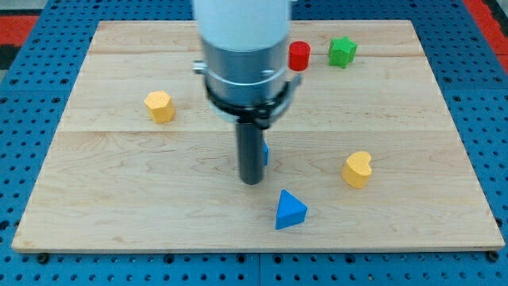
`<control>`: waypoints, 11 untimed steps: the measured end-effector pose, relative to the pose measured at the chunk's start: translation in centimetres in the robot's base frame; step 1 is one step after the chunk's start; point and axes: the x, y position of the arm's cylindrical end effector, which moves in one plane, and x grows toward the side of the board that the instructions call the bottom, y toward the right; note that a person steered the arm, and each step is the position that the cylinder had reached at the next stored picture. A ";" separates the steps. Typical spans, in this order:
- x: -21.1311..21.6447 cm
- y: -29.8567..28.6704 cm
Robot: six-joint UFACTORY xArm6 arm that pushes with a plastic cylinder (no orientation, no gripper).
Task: Place the blue cube bottom of the yellow hexagon
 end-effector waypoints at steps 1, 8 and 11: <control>-2.4 5.6; -3.0 -10.1; -5.8 -12.9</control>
